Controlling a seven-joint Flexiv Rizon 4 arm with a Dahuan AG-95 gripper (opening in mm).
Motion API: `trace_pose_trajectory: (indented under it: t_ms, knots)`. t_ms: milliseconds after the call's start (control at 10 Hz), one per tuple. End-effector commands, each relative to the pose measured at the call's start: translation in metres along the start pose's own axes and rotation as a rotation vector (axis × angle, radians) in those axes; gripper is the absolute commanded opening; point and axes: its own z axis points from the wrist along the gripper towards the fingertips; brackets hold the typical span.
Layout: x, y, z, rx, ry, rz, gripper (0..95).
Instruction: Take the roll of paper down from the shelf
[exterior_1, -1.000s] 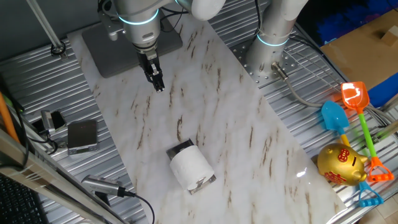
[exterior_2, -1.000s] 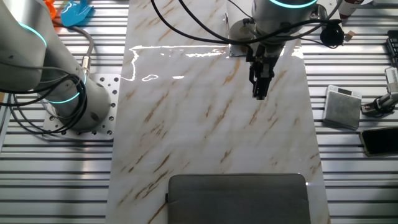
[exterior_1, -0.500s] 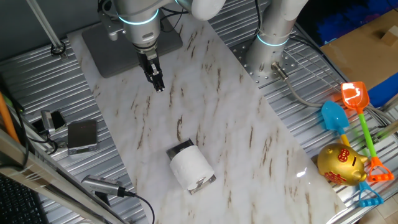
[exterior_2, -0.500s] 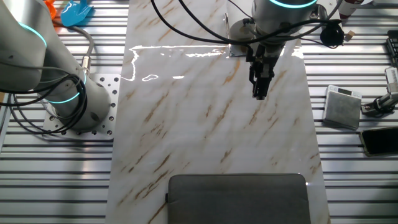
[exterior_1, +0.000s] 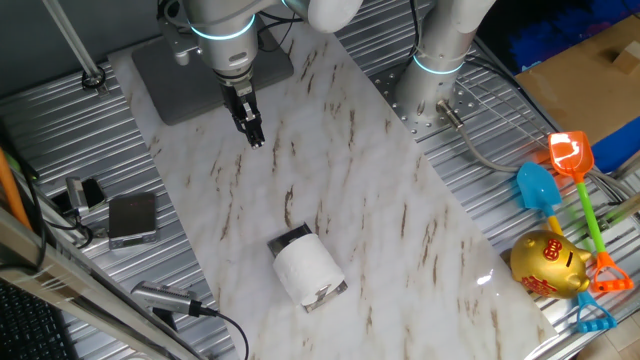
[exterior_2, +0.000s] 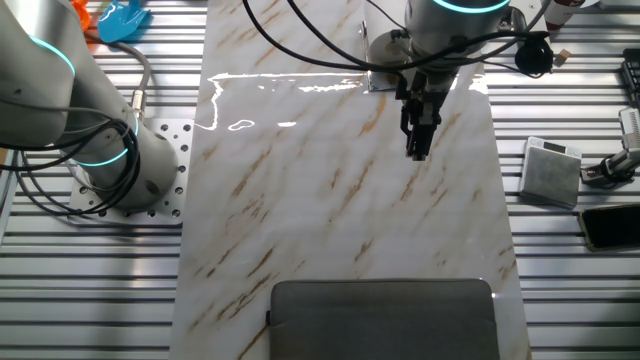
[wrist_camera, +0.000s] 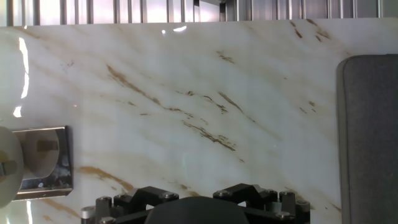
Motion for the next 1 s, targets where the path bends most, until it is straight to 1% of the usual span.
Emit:
trace_pose_trajectory:
  t_ms: [100,200,300,1000]
  knots:
    - [0.0001,0.0000,0.0000,0.000,0.000,0.000,95.0]
    - [0.0001,0.0000,0.0000,-0.021,-0.005,-0.018,0.0]
    - [0.0001,0.0000,0.0000,-0.017,-0.005,-0.018,0.0]
    - [0.0001,0.0000,0.0000,-0.016,-0.005,-0.018,0.0]
